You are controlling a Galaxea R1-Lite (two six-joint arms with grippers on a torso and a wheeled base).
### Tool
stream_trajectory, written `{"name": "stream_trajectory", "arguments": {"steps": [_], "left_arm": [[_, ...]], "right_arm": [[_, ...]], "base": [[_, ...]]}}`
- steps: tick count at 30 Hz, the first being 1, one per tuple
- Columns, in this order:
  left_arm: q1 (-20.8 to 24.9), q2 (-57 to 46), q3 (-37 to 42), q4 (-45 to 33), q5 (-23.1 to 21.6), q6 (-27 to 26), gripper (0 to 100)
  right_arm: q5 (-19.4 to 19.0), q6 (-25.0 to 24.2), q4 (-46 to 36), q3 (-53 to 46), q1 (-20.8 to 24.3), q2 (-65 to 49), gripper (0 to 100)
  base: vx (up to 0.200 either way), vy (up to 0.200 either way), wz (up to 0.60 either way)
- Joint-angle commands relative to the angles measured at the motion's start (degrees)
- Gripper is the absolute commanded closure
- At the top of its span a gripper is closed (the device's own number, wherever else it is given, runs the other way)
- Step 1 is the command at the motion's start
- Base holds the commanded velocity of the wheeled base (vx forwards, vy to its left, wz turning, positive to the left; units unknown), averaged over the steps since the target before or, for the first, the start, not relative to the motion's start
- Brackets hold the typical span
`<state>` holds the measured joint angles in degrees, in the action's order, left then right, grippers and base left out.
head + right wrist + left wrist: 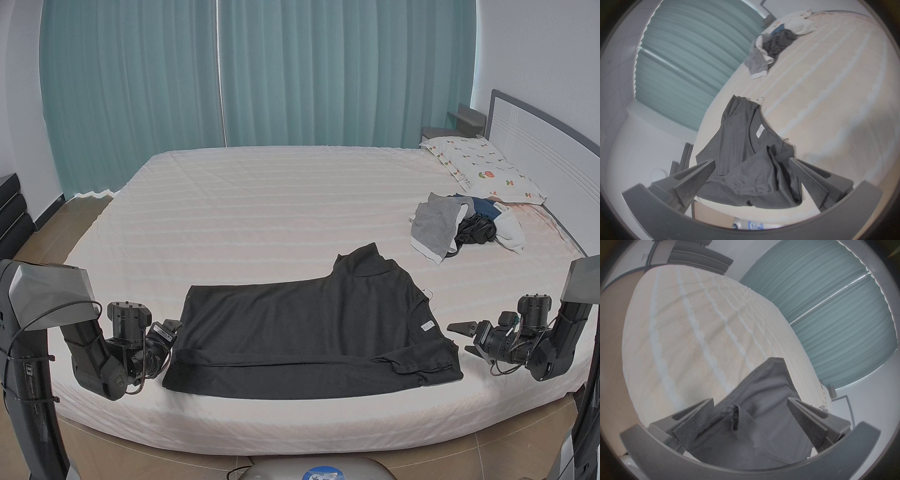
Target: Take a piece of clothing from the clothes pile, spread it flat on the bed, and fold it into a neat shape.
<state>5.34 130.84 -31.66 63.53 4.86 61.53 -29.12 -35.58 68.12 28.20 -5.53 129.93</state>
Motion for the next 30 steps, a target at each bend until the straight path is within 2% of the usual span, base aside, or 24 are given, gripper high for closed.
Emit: {"name": "stream_trajectory", "arguments": {"steps": [1,3,4,5,9,18,30], "left_arm": [[-1.38,-4.81,3.62,0.02,-5.13,2.55,0],[-1.82,-5.25,4.76,0.02,-6.71,3.07,0],[-1.82,-5.25,4.76,0.02,-6.71,3.07,0],[-1.91,-5.16,5.47,0.02,-7.24,3.07,0],[-1.74,-4.72,6.43,0.02,-7.24,3.07,0],[-1.38,-4.45,6.52,0.11,-6.71,2.55,0],[-1.38,-4.45,6.52,0.11,-6.71,2.46,0]], "right_arm": [[6.97,-6.95,-0.09,-5.17,4.48,-4.86,0],[11.19,-11.53,-0.09,-6.05,7.03,-4.77,0],[11.19,-11.53,-0.09,-6.05,7.03,-4.77,0],[13.48,-15.92,-0.18,-6.49,9.23,-4.51,0],[14.27,-20.49,-0.27,-6.75,11.6,-3.8,0],[14.8,-20.75,0.79,-6.49,11.86,-0.99,0],[19.19,-20.4,0.96,-4.29,14.68,1.82,0]], "base": [[0.0,0.0,0.0],[0.0,0.0,0.0],[0.0,0.0,0.0],[0.0,0.0,0.0],[0.0,0.0,0.0],[0.0,0.0,0.0],[0.0,0.0,0.0]]}}
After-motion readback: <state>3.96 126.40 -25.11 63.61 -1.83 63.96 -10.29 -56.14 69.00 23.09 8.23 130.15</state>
